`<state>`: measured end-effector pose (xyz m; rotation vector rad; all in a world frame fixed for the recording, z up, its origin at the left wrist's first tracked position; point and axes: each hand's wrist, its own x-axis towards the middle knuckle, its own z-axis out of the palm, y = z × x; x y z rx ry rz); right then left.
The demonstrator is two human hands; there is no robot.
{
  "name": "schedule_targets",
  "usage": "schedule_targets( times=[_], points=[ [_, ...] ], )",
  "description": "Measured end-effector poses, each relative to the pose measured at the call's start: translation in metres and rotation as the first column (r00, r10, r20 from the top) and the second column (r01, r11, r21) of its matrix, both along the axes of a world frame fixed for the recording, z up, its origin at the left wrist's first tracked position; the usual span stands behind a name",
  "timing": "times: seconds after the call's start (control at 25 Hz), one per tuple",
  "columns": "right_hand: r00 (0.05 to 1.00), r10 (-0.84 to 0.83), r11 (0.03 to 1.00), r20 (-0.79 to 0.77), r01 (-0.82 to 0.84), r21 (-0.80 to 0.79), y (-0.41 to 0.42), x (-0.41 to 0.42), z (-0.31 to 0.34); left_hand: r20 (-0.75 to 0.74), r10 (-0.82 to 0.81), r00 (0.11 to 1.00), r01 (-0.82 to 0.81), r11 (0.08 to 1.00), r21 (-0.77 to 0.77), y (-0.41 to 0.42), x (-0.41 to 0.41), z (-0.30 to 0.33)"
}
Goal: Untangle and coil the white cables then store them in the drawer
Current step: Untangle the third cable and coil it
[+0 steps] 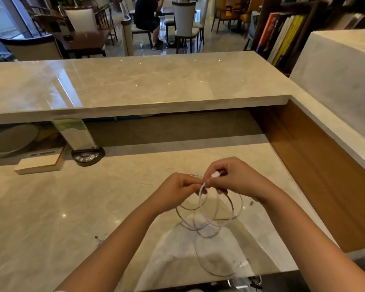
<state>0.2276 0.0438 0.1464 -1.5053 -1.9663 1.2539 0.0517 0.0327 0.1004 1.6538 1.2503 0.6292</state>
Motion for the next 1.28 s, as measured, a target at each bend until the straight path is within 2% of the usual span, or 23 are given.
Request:
schedule_targets(
  times=[0.12,0.32,0.4,0.56,0.64,0.76,0.84,0.96,1.08,1.16,1.2,1.24,1.28],
  points=[
    [0.998,-0.053,0.987,0.04,0.047,0.152,0.005,0.003,-0.002,0.199,0.016,0.98,0.019,0.985,-0.17,-0.008,0.003,0.007],
    [0.994,-0.102,0.951,0.038,0.086,0.296,0.01,0.006,-0.021,0.206,0.059,0.977,-0.018,0.981,-0.192,-0.008,0.003,0.013],
    [0.992,-0.072,0.926,0.101,0.029,0.376,0.008,0.009,-0.024,0.236,0.071,0.969,-0.016,0.974,-0.226,-0.008,0.003,0.015],
    [0.976,0.048,0.921,0.214,-0.126,0.368,0.002,0.014,-0.022,0.304,0.195,0.932,-0.098,0.947,-0.306,-0.006,0.007,0.014],
    [0.964,0.053,0.93,0.26,-0.143,0.34,0.003,0.016,-0.026,0.25,0.187,0.95,-0.119,0.958,-0.261,-0.005,0.008,0.012],
    [0.999,0.01,0.998,0.032,-0.011,0.057,0.003,0.023,-0.028,0.168,0.104,0.98,-0.085,0.989,-0.117,-0.004,0.007,0.008],
    [0.995,0.006,0.994,-0.101,-0.016,-0.105,0.002,0.03,-0.027,0.128,0.046,0.991,-0.042,0.998,-0.038,-0.005,0.009,0.008],
    [0.94,-0.019,0.966,-0.341,-0.071,-0.25,-0.002,0.031,-0.029,0.134,0.043,0.99,-0.046,0.999,0.014,-0.007,0.014,0.011],
    [0.904,-0.107,0.96,-0.414,-0.014,-0.279,-0.008,0.027,-0.033,0.095,0.104,0.99,-0.109,0.992,0.057,-0.005,0.017,0.009],
    [0.922,-0.153,0.975,-0.356,0.082,-0.209,-0.011,0.025,-0.029,0.092,0.197,0.976,-0.204,0.976,0.079,-0.004,0.018,0.004],
    [0.939,-0.162,0.984,-0.304,0.131,-0.121,-0.012,0.023,-0.027,0.106,0.248,0.963,-0.257,0.963,0.077,-0.003,0.019,0.002],
    [0.969,-0.148,0.988,-0.197,0.153,0.01,-0.013,0.023,-0.025,0.115,0.288,0.951,-0.297,0.952,0.071,-0.003,0.019,0.001],
    [0.993,-0.118,0.977,-0.005,0.117,0.18,-0.014,0.021,-0.025,0.116,0.314,0.942,-0.322,0.945,0.063,-0.003,0.019,0.0]
  ],
)
